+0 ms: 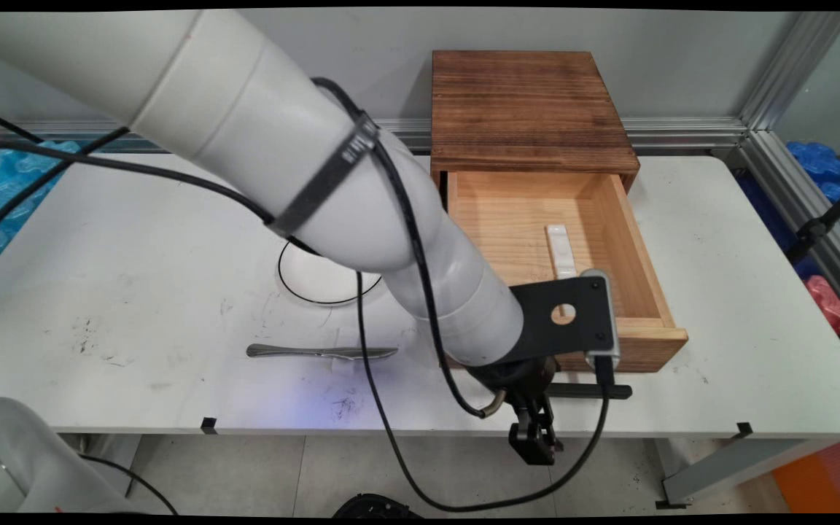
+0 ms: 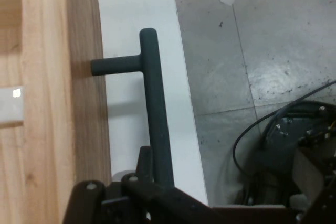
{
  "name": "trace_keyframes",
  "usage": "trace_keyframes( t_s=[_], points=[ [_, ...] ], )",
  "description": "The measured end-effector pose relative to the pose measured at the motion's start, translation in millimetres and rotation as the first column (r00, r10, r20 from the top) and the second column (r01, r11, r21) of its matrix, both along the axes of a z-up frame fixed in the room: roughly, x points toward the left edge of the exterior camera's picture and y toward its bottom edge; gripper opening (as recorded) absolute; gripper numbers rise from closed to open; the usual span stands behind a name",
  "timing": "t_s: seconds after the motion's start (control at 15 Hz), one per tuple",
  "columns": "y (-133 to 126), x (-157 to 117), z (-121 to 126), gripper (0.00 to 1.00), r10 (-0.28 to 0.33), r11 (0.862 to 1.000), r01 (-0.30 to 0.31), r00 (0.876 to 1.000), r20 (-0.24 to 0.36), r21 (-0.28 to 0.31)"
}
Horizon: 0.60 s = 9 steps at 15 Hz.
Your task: Pick up the knife from the right of the white plate
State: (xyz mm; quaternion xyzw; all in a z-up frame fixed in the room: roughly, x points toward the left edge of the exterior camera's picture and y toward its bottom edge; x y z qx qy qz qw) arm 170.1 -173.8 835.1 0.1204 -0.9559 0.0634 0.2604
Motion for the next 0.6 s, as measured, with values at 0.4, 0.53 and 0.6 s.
trace_keyframes(
  t_s=[0.4,0.53,0.6],
  points=[
    [4,24,16,1.00,0.023,0.999,-0.022,0.999,-0.026,0.035],
    [4,42,23,1.00,0.020,0.999,-0.018,0.999,-0.035,0.042],
    [3,51,25,1.00,0.019,0.999,-0.018,0.999,-0.038,0.043]
  ],
)
